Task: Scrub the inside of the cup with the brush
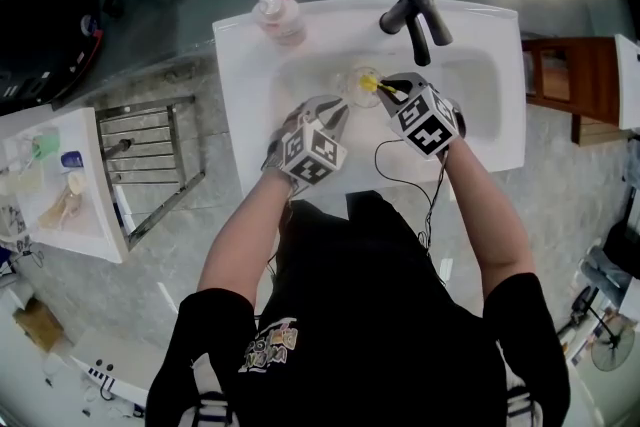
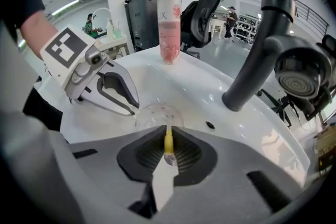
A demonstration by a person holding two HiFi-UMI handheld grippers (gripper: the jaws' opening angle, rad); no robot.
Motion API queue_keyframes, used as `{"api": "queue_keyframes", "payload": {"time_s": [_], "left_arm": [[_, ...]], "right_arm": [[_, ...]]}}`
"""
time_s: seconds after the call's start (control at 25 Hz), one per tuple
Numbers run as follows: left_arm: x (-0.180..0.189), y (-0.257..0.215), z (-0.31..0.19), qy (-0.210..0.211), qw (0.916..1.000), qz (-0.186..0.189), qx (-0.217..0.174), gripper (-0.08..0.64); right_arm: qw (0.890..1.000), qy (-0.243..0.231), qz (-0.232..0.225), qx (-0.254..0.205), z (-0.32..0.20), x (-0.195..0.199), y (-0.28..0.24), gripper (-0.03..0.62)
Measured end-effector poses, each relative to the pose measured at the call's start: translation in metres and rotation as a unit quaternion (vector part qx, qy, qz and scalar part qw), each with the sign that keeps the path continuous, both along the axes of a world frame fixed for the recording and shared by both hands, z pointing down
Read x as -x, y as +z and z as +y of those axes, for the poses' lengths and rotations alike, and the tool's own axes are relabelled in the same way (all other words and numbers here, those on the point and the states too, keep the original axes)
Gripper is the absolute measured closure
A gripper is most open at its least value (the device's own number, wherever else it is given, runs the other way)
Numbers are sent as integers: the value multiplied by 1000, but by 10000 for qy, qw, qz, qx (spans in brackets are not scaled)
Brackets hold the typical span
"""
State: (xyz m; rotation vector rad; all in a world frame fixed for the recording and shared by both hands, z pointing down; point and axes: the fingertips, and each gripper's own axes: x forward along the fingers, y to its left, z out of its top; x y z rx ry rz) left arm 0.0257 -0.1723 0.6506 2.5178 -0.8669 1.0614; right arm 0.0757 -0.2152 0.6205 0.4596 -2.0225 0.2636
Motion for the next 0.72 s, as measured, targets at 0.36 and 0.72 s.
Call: {"api": "queue_keyframes", "payload": {"time_s": [0.36, 0.72], "left_arm": [[1, -2, -1, -30, 10000, 23, -19, 511], [1, 0, -1, -52, 10000, 11, -24, 511]], "right_arm": [[9978, -505, 335, 276, 17, 1, 0, 557], [9968, -337, -3, 720, 31, 7, 6, 557]]}}
